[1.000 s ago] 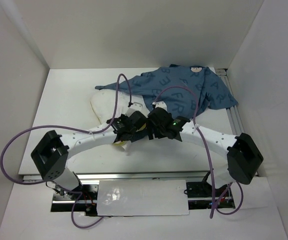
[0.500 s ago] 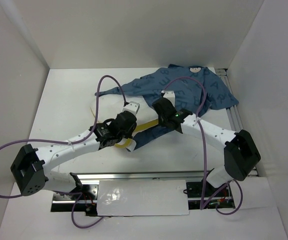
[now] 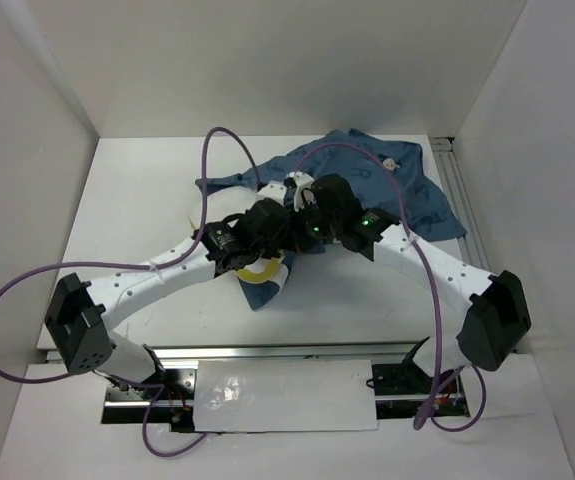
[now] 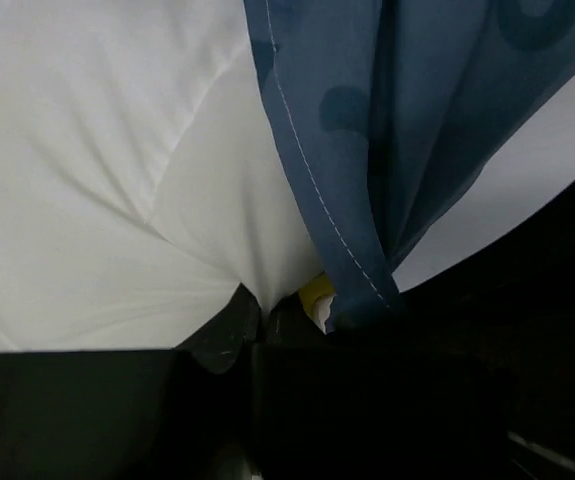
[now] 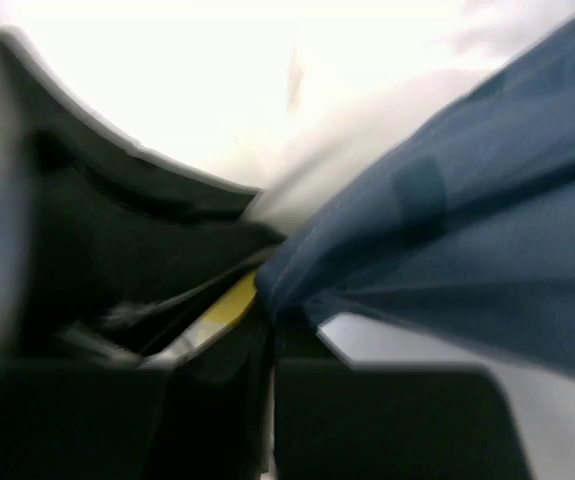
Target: Put the pillow into the pillowcase
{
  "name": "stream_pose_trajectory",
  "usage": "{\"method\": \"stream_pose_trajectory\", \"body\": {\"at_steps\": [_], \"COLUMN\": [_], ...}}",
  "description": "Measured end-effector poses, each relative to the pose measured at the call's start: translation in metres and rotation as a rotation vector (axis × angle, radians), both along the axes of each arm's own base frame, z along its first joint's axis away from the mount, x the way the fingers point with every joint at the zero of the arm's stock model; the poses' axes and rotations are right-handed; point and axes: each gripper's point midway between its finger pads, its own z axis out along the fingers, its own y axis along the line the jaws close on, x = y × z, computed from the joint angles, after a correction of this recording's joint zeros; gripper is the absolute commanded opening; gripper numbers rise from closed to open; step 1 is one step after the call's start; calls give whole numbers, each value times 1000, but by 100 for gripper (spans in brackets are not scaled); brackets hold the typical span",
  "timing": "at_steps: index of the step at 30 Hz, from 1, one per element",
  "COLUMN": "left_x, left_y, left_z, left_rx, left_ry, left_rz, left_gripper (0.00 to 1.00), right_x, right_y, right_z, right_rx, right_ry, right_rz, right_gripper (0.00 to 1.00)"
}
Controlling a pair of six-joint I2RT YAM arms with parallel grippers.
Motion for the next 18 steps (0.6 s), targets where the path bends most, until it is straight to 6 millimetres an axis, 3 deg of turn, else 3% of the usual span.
{"method": "stream_pose_trajectory", "body": {"at_steps": [4, 7, 9, 11, 15, 17, 18], "left_x": [1, 1, -1, -6, -23, -33, -36], "left_y": [2, 10, 10, 11, 12, 15, 19], "left_z": [26, 26, 24, 19, -1, -9, -12], "left_rx": [-62, -63, -89, -99, -106, -112, -112], "left_ry": [-20, -15, -14, -8, 45, 62, 68], "left_rz": [41, 61, 67, 59, 19, 8, 15], "left_gripper": [0, 0, 0, 3, 37, 67, 70], "right_x": [-13, -34, -43, -50, -60, -64, -66], "right_y": [16, 20, 19, 19, 14, 10, 8], "right_z": [37, 60, 62, 56, 34, 28, 27], "right_rx": [197, 298, 326, 335, 308, 286, 273], "right_ry": [-39, -124, -142, -132, -93, -72, -75], "right_rz": [160, 303, 354, 389, 419, 412, 404], "right_gripper": [0, 0, 3, 16, 48, 62, 67]}}
